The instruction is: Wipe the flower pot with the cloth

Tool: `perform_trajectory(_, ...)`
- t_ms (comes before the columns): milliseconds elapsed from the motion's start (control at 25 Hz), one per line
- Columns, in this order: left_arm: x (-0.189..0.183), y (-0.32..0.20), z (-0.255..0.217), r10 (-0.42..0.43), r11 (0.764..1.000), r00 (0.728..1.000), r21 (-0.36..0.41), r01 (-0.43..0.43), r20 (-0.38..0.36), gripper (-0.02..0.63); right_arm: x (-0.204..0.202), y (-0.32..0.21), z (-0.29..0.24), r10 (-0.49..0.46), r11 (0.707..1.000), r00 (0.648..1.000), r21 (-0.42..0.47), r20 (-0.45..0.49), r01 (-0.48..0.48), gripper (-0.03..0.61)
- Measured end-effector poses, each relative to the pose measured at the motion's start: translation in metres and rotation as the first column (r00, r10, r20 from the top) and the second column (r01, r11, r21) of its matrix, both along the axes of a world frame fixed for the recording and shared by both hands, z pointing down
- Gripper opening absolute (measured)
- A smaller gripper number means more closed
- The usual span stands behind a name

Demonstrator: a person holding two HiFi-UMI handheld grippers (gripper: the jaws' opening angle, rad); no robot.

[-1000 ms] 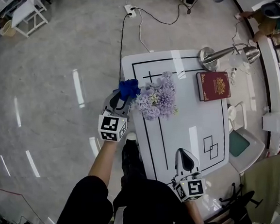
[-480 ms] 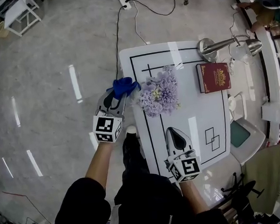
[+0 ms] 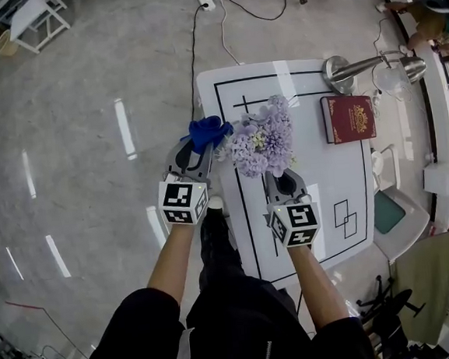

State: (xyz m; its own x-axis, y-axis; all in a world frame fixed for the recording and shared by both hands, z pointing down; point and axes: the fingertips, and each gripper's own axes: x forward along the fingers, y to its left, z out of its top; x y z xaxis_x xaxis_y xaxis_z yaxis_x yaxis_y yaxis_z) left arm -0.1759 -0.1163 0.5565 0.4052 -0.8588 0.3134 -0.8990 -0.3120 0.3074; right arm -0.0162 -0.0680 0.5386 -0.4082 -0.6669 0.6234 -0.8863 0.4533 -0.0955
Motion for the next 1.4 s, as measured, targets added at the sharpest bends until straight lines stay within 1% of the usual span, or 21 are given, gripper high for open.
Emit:
perform_trajectory(200,0.005,0.007,0.038,0.005,0.997,1.0,-0.079,-0.005,0.009,0.124,-0.003,0.011,0.009,-0.03,0.999,1.0,-0.021,-0.004,0.03,0.009)
perform_trajectory(320,0.002,0.02,0.058,0.005,0.991,1.0,-0.136,-0.001,0.031,0.123,-0.001,0.02,0.01,-0.036,0.999,0.999,-0.025,0.002,0.036,0.009)
perform_trajectory(400,-0.003,0.032,0.062,0.001,0.988,0.999,-0.152,0.006,0.048,0.124,-0.001,0.025,0.006,-0.041,0.999,0.999,-0.017,0.011,0.042,0.009)
perform_trajectory(520,-0.005,0.051,0.048,-0.004,0.992,0.998,-0.125,0.011,0.059,0.123,0.0,0.028,-0.003,-0.048,0.999,0.998,0.016,0.03,0.048,0.009)
perform_trajectory(640,0.002,0.072,0.012,-0.012,0.998,0.999,-0.065,0.015,0.05,0.123,0.002,0.031,-0.016,-0.058,0.997,0.997,0.052,0.058,0.055,0.009)
perform_trajectory(800,0.025,0.088,-0.031,-0.01,1.0,1.0,0.003,0.01,0.028,0.124,0.003,0.035,-0.034,-0.088,0.991,0.993,0.107,0.083,0.079,0.009)
perform_trajectory(920,0.046,0.088,-0.039,-0.016,1.0,1.0,0.007,0.016,0.015,0.123,0.009,0.035,-0.043,-0.105,0.984,0.989,0.152,0.104,0.089,0.009)
perform_trajectory(1040,0.065,0.085,-0.029,-0.018,0.999,1.0,-0.027,0.019,0.014,0.124,0.021,0.036,-0.045,-0.103,0.982,0.986,0.168,0.129,0.081,0.009)
perform_trajectory(1200,0.076,0.084,0.002,-0.031,0.994,1.0,-0.109,0.031,0.002,0.123,0.043,0.042,-0.035,-0.085,0.988,0.987,0.137,0.14,0.065,0.009)
perform_trajectory(1320,0.079,0.083,0.038,-0.061,0.979,0.998,-0.197,0.058,-0.007,0.123,0.061,0.047,-0.02,-0.072,0.993,0.988,0.102,0.136,0.058,0.009)
perform_trajectory(1400,0.082,0.086,0.056,-0.074,0.968,0.997,-0.24,0.073,0.003,0.124,0.072,0.052,-0.011,-0.07,0.995,0.989,0.081,0.134,0.059,0.009)
